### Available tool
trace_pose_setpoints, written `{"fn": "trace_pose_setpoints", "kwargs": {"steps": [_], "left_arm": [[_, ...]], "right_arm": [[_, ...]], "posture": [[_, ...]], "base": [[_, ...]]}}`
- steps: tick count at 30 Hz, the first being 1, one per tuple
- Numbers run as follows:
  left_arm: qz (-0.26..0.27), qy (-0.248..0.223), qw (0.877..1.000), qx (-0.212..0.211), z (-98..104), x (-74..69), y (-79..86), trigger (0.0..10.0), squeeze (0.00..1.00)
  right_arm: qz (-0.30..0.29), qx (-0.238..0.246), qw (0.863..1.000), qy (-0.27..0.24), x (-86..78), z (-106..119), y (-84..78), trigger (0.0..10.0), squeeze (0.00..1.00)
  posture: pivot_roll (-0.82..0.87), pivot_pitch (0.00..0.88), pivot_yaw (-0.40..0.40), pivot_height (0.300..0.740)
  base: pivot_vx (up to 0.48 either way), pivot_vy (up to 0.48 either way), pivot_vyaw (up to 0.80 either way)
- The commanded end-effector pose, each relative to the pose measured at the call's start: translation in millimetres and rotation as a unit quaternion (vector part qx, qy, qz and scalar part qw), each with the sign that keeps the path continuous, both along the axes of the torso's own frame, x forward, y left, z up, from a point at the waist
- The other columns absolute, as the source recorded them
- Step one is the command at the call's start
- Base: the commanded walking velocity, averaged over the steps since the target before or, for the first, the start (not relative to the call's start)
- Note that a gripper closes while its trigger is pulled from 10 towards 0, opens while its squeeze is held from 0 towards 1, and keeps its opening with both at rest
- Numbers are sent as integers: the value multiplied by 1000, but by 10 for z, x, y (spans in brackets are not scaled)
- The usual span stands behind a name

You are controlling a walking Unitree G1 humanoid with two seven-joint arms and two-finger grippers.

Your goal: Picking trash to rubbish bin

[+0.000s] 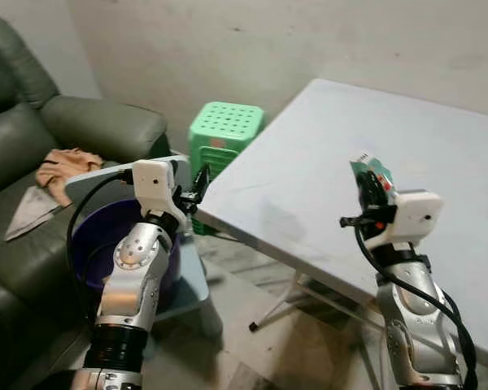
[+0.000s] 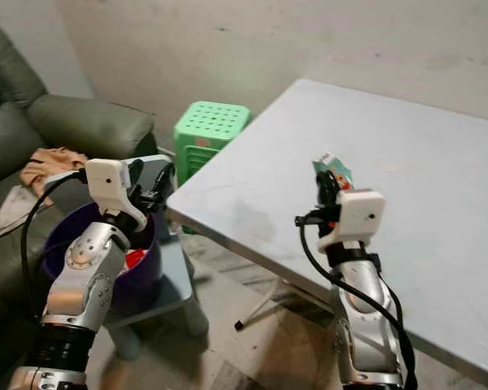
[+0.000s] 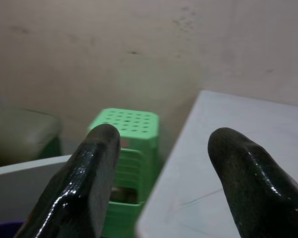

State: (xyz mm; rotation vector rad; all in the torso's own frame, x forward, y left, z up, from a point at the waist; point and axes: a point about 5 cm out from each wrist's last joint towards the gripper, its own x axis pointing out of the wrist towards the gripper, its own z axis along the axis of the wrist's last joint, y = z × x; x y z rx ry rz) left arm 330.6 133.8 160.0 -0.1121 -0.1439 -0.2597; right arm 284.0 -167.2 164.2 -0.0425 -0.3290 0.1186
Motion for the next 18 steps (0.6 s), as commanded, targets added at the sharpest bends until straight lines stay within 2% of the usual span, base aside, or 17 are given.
{"fn": "trace_pose_setpoints", "kwargs": {"steps": [1, 14, 18], "left_arm": [[2, -8, 1000, 9, 38, 16, -15, 10000, 0], [22, 5, 1000, -4, 14, 50, 33, 10000, 0], [29, 9, 1000, -3, 11, 64, 57, 10000, 0]], "right_arm": [[7, -5, 1000, 5, 8, -21, 6, 10000, 0], [9, -5, 1000, 18, 28, -68, 20, 10000, 0], [9, -7, 1000, 21, 32, -82, 10, 10000, 0]], "posture": [[48, 17, 14, 740], [56, 18, 6, 740], [59, 17, 3, 740]], "base": [[0, 0, 800], [0, 0, 800], [0, 343, 800]]}}
